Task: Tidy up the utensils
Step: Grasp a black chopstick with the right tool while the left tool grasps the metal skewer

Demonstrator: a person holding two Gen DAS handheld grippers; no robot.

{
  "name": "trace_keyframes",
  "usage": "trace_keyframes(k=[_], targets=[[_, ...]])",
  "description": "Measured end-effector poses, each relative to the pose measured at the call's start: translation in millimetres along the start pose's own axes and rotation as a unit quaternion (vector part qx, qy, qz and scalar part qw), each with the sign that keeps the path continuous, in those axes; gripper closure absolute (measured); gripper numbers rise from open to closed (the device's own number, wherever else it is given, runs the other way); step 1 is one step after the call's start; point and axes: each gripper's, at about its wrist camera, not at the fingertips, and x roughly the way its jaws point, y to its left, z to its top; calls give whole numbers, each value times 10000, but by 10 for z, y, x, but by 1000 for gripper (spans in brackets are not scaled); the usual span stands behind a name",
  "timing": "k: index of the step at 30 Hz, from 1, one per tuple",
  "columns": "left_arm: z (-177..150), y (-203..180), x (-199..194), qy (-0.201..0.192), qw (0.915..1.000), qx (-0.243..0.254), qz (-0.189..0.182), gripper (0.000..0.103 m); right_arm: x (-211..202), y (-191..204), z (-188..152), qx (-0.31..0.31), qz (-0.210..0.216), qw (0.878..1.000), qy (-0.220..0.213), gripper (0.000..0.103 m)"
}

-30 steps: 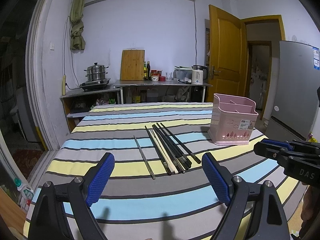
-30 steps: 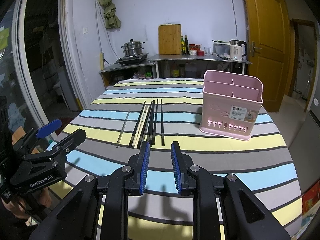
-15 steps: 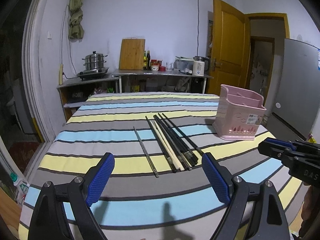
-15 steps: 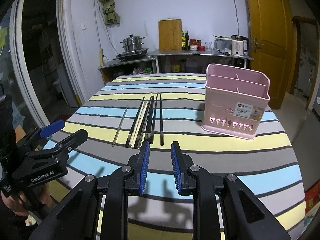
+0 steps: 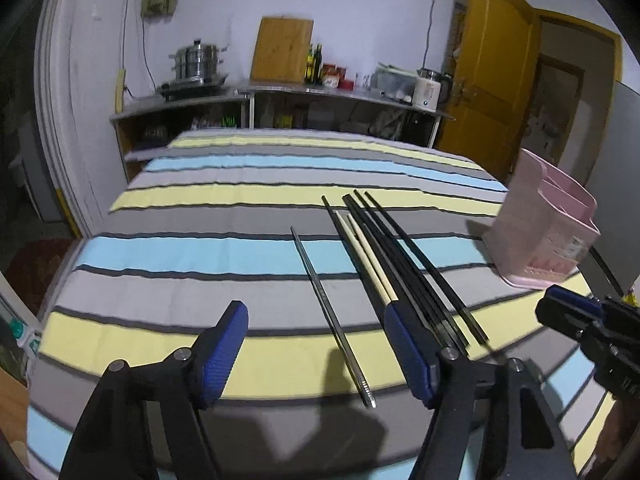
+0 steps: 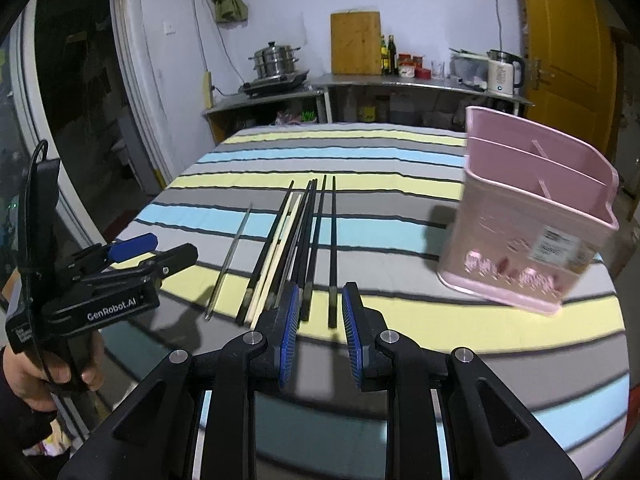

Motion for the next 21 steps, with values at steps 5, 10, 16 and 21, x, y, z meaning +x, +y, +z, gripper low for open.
trace_keyframes(k=[5, 10, 16, 21], targets=[[157, 111, 370, 390, 9990, -191, -93, 44, 384, -16, 218, -73, -8, 9998, 185, 80], [215, 159, 658, 723, 9970, -256, -77, 61, 749, -79, 403, -78, 3, 9991, 420, 80], [237, 164, 828, 780, 9966, -258, -107, 69, 1128, -138, 517, -52, -55, 9969, 783, 80], [308, 132, 908, 831, 9964, -177, 6, 75, 1339, -159, 575, -67, -77, 9955, 944, 80]])
